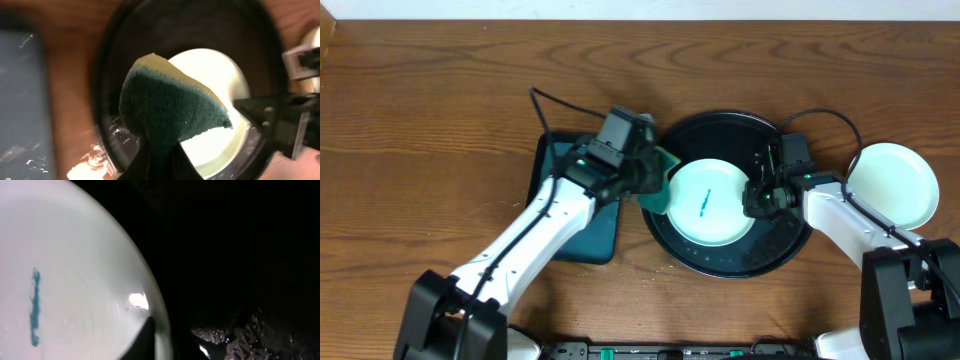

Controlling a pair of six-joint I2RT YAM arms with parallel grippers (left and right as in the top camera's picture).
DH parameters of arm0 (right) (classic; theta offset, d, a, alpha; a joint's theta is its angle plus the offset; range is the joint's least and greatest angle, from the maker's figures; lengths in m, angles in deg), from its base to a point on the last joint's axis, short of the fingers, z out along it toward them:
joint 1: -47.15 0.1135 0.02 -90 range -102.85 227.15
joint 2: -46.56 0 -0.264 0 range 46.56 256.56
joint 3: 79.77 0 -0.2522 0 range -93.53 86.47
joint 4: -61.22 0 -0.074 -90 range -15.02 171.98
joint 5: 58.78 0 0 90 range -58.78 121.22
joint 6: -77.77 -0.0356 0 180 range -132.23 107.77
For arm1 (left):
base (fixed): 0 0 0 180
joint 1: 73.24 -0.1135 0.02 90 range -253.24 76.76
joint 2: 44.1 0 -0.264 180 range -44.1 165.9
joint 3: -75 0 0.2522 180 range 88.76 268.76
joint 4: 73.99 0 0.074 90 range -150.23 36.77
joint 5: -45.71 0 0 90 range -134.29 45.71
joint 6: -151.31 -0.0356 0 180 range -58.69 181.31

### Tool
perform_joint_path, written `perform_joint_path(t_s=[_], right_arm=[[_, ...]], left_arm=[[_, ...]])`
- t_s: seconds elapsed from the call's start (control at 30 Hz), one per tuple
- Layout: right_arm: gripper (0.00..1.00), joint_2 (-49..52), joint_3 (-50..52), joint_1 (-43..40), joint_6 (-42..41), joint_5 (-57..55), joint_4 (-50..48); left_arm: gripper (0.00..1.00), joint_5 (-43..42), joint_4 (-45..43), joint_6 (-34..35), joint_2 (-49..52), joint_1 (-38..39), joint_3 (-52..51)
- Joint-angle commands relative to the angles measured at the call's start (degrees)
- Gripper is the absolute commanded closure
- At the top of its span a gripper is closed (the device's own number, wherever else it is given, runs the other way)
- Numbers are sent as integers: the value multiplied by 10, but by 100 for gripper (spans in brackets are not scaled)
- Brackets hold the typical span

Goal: Clean dirty plates on tray and stack at the side
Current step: 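Carry the sponge with left gripper onto the mint plate, then scrub the mint plate with the sponge in left gripper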

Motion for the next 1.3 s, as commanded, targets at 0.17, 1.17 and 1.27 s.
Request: perform_joint_path(t_s=[0.17,1.17,1.27], right_arm=[[99,14,3,-5,-15,6,7],[99,14,3,-4,27,-21,52],[99,14,3,-4,35,-30,55]], left_arm=[[92,-12,-86,73,97,59,9],[93,316,96,92,274,68,101],[93,235,58,92,274,79,100]])
